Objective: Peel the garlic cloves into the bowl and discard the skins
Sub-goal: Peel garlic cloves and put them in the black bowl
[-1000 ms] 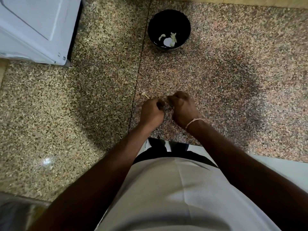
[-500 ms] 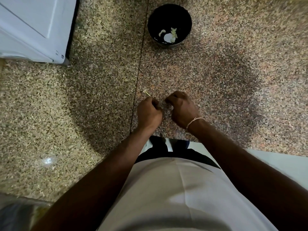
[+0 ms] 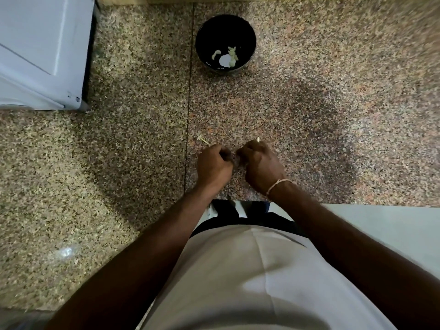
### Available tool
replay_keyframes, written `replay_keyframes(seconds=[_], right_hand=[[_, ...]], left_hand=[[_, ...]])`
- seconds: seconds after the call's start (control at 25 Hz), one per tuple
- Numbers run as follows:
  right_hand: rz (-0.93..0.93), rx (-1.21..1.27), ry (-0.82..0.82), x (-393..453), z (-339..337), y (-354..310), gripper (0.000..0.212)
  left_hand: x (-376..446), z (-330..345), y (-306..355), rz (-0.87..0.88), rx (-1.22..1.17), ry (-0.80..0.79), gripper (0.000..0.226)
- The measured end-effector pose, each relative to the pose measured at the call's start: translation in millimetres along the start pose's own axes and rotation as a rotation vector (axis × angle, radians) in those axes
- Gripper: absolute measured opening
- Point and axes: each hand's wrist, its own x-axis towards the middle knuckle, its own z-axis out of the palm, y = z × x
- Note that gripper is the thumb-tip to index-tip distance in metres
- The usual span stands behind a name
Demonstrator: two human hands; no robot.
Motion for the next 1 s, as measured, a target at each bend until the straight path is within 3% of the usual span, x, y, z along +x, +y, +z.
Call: replay_keyframes(seconds=[0.12, 0.24, 0.4, 0.48, 0.64, 1.0], right_hand=[[0.051, 0.045, 0.019, 1, -1, 2, 0.039], [0.187, 0.036, 0.099, -1, -2, 8, 0.024], [0.077, 0.044, -0.005, -5, 1, -6, 0.032], [0.149, 0.079, 0.046, -2, -2, -1, 0.035], [0.246, 0.043, 0.106, -5, 1, 0, 0.014], [0.309, 0.082, 0.117, -12, 3, 4, 0.015]], left_hand=[[3, 2, 3, -0.008, -0.028, -0.030, 0.010], [7, -3, 0, -0.034, 0.000, 0.034, 0.017], [8, -4, 1, -0.028, 0.020, -0.006, 0.018], [8, -8, 2, -0.021, -0.007, -0.042, 0.018], [6, -8, 0, 0.009, 0.006, -0.044, 0.019], [10, -10, -12, 0.013, -0.010, -0.007, 0.022]])
